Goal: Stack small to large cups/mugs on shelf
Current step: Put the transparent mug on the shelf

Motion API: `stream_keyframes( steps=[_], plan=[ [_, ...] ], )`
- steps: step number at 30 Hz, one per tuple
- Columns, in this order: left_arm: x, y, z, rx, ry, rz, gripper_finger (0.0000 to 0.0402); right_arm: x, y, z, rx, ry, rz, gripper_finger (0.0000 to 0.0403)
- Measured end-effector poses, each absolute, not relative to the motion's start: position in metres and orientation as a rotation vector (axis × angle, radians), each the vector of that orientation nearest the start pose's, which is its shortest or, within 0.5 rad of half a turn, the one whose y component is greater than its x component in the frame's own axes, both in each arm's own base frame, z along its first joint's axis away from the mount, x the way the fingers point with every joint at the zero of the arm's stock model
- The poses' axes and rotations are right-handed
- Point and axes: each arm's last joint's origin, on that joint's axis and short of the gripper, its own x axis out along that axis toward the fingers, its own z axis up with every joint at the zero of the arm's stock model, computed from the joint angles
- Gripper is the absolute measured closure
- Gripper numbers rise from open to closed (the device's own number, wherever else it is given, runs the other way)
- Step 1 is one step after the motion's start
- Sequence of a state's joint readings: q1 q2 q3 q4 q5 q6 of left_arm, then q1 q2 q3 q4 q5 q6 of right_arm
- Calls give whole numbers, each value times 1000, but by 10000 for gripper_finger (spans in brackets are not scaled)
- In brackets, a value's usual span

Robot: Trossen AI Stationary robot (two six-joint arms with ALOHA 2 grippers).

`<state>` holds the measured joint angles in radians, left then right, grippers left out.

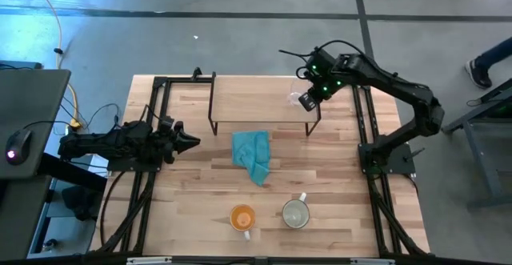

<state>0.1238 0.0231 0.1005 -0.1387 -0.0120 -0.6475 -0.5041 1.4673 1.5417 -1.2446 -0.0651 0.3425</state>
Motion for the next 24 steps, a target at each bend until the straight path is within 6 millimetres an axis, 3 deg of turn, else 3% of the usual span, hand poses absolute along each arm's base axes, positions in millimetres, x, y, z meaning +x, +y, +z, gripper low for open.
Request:
stream_keyframes(
  steps=[24],
  plan=[
    [91,12,181,-651,34,157,348,238,-129,355,674,1045,-647,403]
  ],
)
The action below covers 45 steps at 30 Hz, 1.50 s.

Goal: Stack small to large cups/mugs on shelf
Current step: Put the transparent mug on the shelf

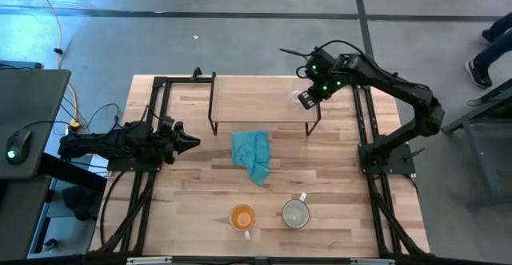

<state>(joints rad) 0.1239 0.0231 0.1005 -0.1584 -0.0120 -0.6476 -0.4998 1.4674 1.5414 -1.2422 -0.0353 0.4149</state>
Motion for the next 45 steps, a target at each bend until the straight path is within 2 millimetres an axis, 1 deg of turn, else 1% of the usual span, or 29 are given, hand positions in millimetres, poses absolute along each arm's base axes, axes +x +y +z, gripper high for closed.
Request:
stream_keyframes(
  steps=[7,11,18,30,40,45],
  plan=[
    [91,12,180,-651,35,158,348,251,-127,344,667,1094,-611,403],
    [91,12,180,-651,37,154,348,254,-127,342,664,1102,-603,403],
    [91,12,180,-654,36,154,348,253,-126,343,666,1106,-602,400],
    [91,12,180,-654,36,154,348,252,-129,353,655,1082,-594,392],
    [91,12,180,-654,36,154,348,250,-127,352,665,1104,-596,390],
    [91,12,180,-654,36,154,348,250,-127,352,666,1104,-595,370]
  ],
)
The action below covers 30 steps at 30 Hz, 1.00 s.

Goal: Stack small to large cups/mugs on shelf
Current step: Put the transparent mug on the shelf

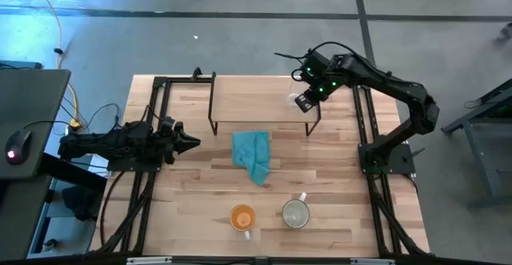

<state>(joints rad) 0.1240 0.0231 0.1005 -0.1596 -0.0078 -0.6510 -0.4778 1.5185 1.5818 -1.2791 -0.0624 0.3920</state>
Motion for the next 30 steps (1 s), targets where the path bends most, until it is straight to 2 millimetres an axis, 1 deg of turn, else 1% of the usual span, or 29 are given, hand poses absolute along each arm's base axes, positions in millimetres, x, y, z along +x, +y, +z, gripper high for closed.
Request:
stream_keyframes(
  steps=[6,26,30],
  plan=[
    [91,12,180,-654,36,154,348,251,-128,352,665,1093,-593,341],
    [91,12,180,-647,37,154,348,254,-129,354,669,1053,-568,340],
    [91,12,180,-646,36,157,348,254,-129,354,667,1054,-564,326]
  ],
)
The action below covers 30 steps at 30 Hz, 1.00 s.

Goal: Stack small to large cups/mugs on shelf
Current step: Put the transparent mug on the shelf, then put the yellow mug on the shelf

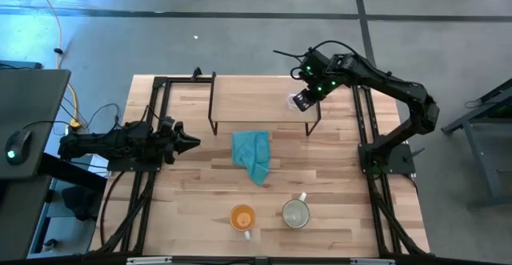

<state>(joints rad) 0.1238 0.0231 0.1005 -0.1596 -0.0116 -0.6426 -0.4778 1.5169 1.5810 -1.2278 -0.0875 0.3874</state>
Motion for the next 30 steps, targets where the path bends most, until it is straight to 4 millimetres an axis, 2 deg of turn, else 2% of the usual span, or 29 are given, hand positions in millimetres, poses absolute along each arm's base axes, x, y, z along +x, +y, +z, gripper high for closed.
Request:
stream_keyframes(
  steps=[7,17,22,30],
  plan=[
    [91,12,180,-644,36,157,348,253,-128,356,666,1057,-566,281],
    [91,12,180,-651,36,153,348,247,-122,390,651,1004,-551,269],
    [92,9,181,-675,61,77,348,243,-104,408,615,1037,-496,269],
    [91,4,182,-743,113,-113,348,246,-65,433,501,1029,-252,269]
  ],
)
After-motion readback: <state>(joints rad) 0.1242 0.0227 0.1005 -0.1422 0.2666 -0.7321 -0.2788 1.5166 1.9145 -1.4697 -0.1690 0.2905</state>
